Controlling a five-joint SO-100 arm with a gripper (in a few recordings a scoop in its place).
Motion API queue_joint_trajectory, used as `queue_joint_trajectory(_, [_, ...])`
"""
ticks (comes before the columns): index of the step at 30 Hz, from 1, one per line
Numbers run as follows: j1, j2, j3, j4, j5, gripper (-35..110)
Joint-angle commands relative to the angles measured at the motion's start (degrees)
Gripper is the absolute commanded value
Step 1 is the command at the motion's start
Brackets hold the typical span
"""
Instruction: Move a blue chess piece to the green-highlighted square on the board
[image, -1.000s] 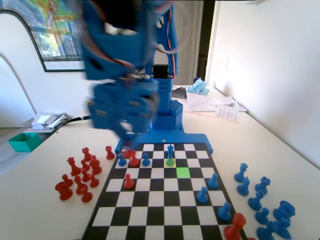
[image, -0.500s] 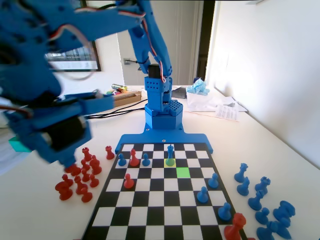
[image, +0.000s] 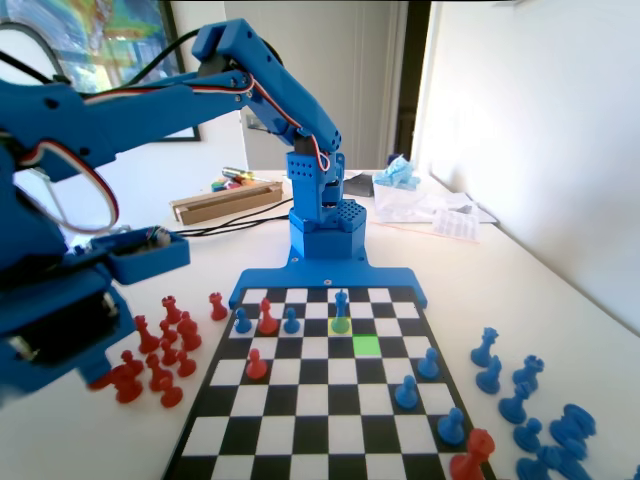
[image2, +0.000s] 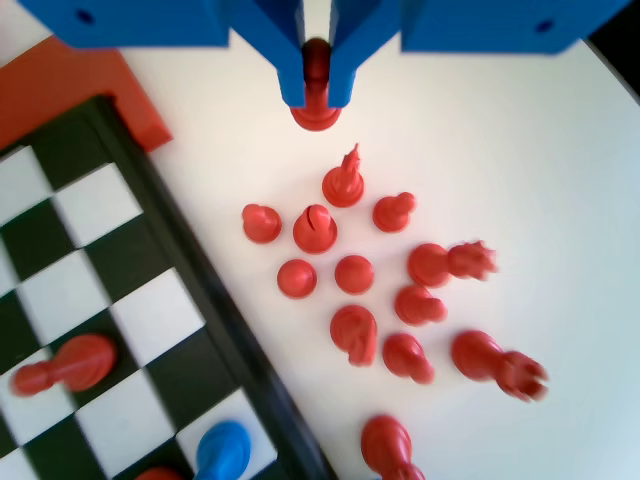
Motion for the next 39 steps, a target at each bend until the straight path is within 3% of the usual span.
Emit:
queue_joint_trajectory(1, [-0.35,2.20,0.09,-1.49,-0.35,1])
queue_joint_trajectory(39, [-2.11,1.76,9.32,-6.06,-0.97,3])
